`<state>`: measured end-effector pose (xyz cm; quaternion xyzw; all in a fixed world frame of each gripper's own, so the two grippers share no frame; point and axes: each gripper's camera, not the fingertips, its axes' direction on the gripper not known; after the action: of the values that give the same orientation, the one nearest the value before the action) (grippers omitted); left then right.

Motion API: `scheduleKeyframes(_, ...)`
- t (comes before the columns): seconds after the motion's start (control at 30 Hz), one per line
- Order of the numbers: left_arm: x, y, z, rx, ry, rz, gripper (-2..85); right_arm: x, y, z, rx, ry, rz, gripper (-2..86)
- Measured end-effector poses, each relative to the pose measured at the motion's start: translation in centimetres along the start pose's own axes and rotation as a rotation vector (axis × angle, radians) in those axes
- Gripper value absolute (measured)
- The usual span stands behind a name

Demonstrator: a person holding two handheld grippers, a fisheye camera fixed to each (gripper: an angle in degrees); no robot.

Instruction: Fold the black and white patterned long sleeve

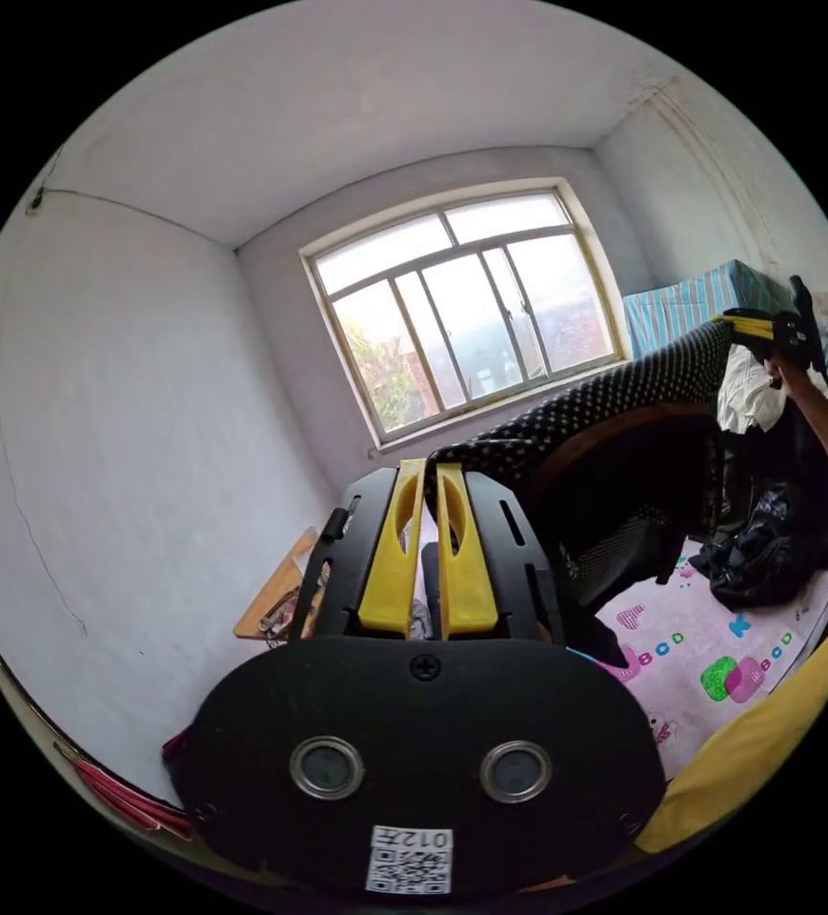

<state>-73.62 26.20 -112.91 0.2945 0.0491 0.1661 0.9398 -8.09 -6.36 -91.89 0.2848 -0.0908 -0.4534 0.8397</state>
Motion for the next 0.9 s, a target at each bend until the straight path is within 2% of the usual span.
scheduleKeyframes(0.37, -0.9, -6.0, -6.2, 0.095, 0.025, 0.080, 0.1, 4.6, 2.9, -10.8, -0.016, -0.038, -0.037, 1.2)
scheduleKeyframes(0.57, -0.3, -11.4, -6.4, 0.061, -0.021, 0.219, 0.3, 8.2, 3.8, -12.0, -0.090, -0.101, -0.008, 1.2)
scheduleKeyframes(0.63, 0.1, -12.7, -3.8, 0.019, 0.001, 0.249, 0.4, 9.1, 4.3, -9.7, -0.144, -0.119, -0.001, 1.2)
scheduleKeyframes(0.73, 1.4, -14.0, 4.6, -0.109, 0.106, 0.292, 0.7, 10.3, 6.8, -2.0, -0.281, -0.197, 0.048, 1.2)
scheduleKeyframes(0.83, 4.1, -13.1, 17.9, -0.319, 0.245, 0.327, 1.1, 10.8, 12.3, 9.9, -0.464, -0.328, 0.148, 1.3)
scheduleKeyframes(0.9, 7.3, -10.0, 31.3, -0.559, 0.338, 0.293, 1.7, 10.4, 17.5, 19.2, -0.617, -0.404, 0.233, 1.4)
